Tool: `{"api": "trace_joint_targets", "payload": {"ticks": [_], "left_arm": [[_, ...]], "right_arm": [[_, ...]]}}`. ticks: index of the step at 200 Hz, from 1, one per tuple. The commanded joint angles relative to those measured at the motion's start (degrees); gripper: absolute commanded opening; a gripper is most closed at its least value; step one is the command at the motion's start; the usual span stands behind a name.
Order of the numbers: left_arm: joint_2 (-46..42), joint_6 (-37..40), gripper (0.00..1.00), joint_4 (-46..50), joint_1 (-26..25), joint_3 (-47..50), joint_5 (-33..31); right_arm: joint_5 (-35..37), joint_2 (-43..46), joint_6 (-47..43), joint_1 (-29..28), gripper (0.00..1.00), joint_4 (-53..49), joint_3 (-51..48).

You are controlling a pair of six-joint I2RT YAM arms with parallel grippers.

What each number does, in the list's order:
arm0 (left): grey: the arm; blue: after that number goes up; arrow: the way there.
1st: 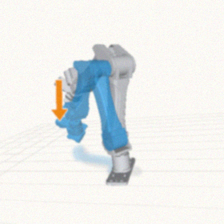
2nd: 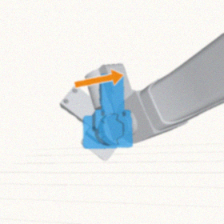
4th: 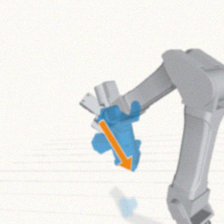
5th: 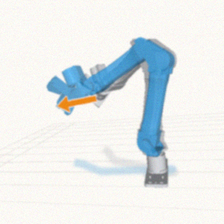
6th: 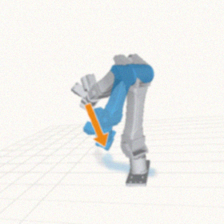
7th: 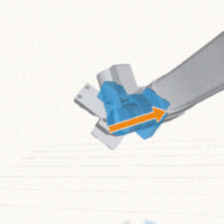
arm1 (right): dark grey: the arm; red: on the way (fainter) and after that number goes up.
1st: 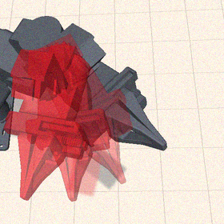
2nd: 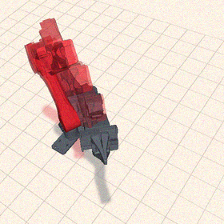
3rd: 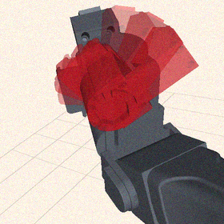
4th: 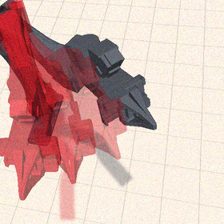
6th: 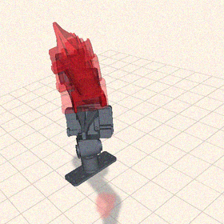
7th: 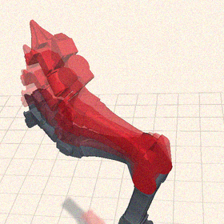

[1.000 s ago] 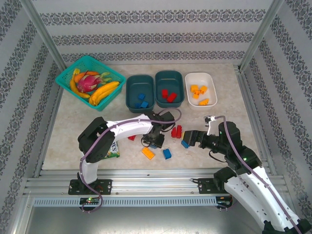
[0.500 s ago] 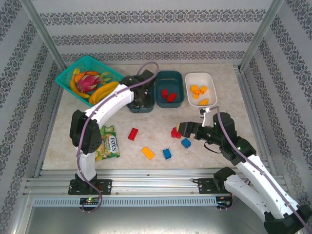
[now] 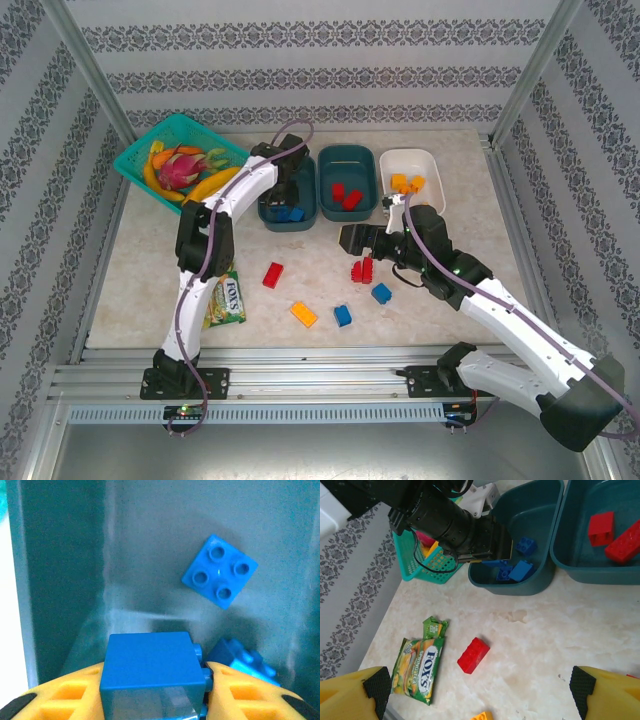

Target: Sort the legos into containers by color

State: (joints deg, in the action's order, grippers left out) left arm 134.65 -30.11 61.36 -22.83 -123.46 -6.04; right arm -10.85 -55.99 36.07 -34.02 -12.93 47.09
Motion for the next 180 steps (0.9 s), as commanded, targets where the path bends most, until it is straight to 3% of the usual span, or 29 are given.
{"api": "trace_joint_targets", "payload": {"ticks": [1,39,78,120,150,180], "left_arm": [[2.4,1.6,0.37,3.6,0.8,-4.8,-0.1],[4.3,1.5,0.38,4.2,0.9,-5.4,1.0],[3.7,0.9,0.56,4.8,0.9,-6.1,1.4],[-1.1,-0.3,0.64,4.7,0.9,-7.4,2.2],[-10.7,-3.0,0.65,3.8,0.9,-4.3,2.9],[-28.9,-6.3,0.66,-3.4,0.9,12.7,7.1]], "right_arm": [[1.5,0.4,-0.5,-0.8,0.94,1.2,0.8],[1.9,0.8,-0.2,-0.8,0.95,0.0,-0.3],[4.0,-0.9,-1.1,-0.1,0.95,-3.4,1.8],[6.6,-4.1,-7.7,0.1,0.94,-11.9,8.0],[7.3,-6.0,-13.7,-2.7,0.92,-17.0,10.6],[9.5,-8.1,-17.7,-9.5,0.9,-20.1,10.2]]}}
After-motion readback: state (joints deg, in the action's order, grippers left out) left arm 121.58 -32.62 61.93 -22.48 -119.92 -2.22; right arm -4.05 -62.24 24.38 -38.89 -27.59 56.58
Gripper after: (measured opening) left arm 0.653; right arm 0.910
